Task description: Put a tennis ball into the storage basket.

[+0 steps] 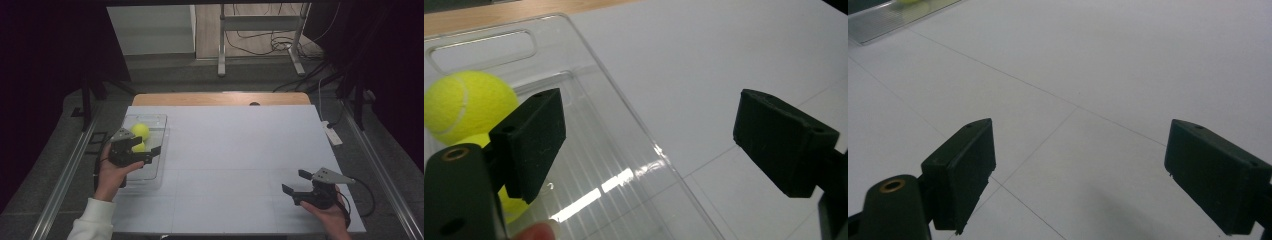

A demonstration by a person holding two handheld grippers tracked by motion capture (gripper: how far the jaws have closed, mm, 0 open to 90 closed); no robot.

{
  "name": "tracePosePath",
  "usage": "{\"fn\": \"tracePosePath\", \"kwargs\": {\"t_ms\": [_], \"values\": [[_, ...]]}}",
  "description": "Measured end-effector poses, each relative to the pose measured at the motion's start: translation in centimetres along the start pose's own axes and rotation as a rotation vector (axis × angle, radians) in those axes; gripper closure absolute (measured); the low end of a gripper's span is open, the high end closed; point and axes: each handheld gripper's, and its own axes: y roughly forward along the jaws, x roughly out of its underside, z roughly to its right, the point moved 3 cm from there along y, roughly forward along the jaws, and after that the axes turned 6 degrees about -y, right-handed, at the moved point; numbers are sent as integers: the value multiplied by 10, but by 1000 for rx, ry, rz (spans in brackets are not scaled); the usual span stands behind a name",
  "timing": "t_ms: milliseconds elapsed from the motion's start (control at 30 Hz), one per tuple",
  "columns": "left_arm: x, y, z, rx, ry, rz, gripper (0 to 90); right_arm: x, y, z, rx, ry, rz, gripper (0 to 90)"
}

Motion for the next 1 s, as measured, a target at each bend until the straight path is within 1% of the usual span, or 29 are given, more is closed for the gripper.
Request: {"fn": "tracePosePath", "kwargs": {"t_ms": [100, 133, 200, 400, 433, 500, 600, 667, 800, 1000], "values": [[6, -2, 8, 16, 23, 4, 147, -1, 0, -2, -5, -6, 1, 134], [6, -2, 8, 16, 23, 4, 146, -1, 0, -2, -5, -6, 1, 134], [10, -4, 12, 20, 36, 7, 145, -2, 0, -3, -5, -12, 0, 134], [23, -9, 25, 49, 41, 32, 149, -3, 0, -6, -7, -14, 2, 133], [23, -9, 25, 49, 41, 32, 149, -3, -1, -6, -7, -17, 2, 133], [30, -9, 30, 62, 47, 36, 149, -4, -1, -7, -10, -20, 6, 133], [38, -8, 35, 68, 56, 33, 148, -4, -1, -9, -16, -26, 8, 132], [42, -7, 37, 69, 58, 38, 148, -5, -2, -9, -17, -28, 10, 132], [47, -5, 38, 76, 68, 29, 147, -5, -1, -10, -23, -33, 10, 132], [47, -4, 38, 75, 72, 28, 147, -5, -2, -10, -26, -35, 15, 131]]}}
